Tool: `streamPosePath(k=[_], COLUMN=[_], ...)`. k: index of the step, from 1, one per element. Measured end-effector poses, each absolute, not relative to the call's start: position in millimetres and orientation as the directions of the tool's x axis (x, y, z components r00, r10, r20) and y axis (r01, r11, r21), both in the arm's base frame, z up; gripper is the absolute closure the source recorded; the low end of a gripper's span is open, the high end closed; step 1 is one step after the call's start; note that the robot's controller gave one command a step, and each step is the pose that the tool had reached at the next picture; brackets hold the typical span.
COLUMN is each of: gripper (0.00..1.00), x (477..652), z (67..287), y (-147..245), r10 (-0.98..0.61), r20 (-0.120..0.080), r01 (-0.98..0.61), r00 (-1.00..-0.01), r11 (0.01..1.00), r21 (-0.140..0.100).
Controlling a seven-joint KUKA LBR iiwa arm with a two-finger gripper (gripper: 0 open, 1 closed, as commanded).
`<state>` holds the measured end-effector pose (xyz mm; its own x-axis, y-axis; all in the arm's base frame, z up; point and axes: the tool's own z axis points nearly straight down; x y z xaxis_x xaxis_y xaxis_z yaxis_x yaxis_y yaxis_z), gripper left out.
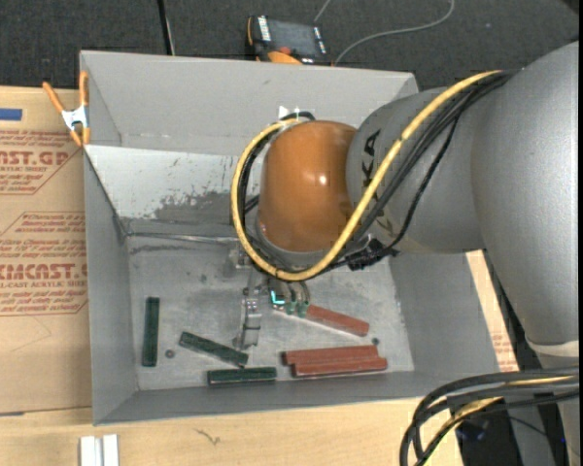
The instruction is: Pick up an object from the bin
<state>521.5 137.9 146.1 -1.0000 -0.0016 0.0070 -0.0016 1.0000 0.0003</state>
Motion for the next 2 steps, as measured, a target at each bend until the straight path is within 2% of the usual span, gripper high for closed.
streamPosePath(k=[1, 2], gripper=[0.00, 1.00], x=[488.7, 491.8], z=[66.3, 72.6], y=[171.9, 171.6], r10=[0.096, 0.098], r20=[0.007, 0.003], r01=[0.096, 0.098], r00=[-0.995, -0.995], r11=[0.995, 0.995], r21=[0.000, 0.002])
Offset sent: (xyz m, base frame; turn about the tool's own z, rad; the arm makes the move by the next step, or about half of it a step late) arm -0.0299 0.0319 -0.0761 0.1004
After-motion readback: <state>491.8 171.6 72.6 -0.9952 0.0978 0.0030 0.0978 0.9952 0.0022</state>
